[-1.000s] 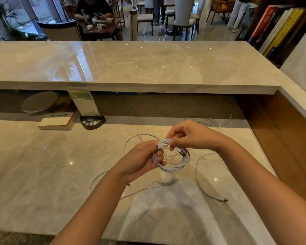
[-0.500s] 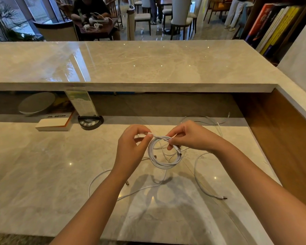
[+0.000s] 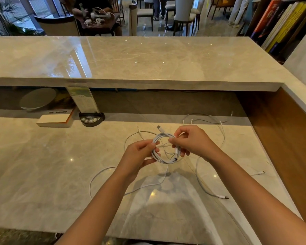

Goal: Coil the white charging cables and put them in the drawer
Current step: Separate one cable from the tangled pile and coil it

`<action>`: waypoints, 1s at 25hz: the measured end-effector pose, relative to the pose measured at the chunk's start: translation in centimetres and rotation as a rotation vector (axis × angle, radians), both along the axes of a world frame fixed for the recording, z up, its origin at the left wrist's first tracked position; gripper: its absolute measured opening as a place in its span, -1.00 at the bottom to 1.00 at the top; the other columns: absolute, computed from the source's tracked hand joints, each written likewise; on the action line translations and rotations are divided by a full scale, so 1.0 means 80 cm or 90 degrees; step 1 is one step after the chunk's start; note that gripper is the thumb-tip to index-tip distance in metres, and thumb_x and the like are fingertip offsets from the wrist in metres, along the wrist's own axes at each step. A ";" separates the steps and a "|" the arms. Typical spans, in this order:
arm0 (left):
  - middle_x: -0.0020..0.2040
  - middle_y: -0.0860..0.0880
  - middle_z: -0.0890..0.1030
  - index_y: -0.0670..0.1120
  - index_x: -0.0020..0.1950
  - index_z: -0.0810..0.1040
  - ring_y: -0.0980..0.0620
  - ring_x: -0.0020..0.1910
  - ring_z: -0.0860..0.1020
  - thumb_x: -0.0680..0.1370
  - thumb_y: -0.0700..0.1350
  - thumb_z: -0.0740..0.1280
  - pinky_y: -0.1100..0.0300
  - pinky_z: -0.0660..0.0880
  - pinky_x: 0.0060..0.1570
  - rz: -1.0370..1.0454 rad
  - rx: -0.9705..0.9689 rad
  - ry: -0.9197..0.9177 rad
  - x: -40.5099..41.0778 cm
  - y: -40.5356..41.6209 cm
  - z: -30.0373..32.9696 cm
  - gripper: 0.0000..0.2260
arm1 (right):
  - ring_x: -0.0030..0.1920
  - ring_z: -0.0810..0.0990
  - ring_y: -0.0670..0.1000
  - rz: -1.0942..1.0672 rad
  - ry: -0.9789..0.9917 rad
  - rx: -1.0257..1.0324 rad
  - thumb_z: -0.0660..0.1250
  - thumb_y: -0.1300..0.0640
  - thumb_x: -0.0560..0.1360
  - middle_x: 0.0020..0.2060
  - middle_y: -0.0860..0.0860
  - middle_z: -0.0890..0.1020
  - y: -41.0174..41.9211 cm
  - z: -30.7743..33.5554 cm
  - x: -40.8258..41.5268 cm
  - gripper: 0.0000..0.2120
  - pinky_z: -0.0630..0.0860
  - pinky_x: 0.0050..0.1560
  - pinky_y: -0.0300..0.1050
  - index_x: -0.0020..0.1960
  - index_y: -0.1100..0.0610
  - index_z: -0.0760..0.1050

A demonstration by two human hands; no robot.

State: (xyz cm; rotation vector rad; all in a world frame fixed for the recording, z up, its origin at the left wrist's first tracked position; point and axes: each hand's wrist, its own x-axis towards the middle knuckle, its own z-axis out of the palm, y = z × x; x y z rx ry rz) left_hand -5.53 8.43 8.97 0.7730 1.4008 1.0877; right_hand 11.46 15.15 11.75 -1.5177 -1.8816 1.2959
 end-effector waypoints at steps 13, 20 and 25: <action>-0.18 -0.13 0.68 -0.18 0.02 0.60 0.09 -0.24 0.67 0.49 -0.32 0.32 0.30 0.59 -0.20 0.114 -0.067 0.019 -0.062 -0.013 -0.035 -0.85 | -0.47 0.60 0.01 0.012 0.001 -0.074 0.37 0.21 0.46 -0.37 0.11 0.64 0.009 -0.064 -0.075 -0.91 0.56 -0.41 -0.17 -0.10 0.24 0.58; -0.21 -0.09 0.62 -0.08 -0.20 0.59 -0.01 -0.18 0.60 0.44 -0.35 0.38 0.16 0.59 -0.17 0.220 -0.132 0.113 -0.178 -0.001 -0.068 -0.84 | -0.44 0.60 0.04 0.015 0.025 -0.143 0.41 0.24 0.42 -0.34 0.11 0.61 0.036 -0.106 -0.210 -0.96 0.63 -0.29 -0.10 -0.14 0.21 0.60; -0.14 -0.15 0.63 -0.22 0.04 0.62 -0.08 -0.14 0.60 0.41 -0.41 0.35 0.02 0.58 0.00 0.195 -0.158 0.234 -0.239 0.026 -0.114 -0.75 | -0.43 0.62 0.09 -0.012 -0.024 -0.178 0.39 0.27 0.41 -0.31 0.18 0.64 0.056 -0.152 -0.282 -0.97 0.65 -0.28 0.00 -0.15 0.19 0.58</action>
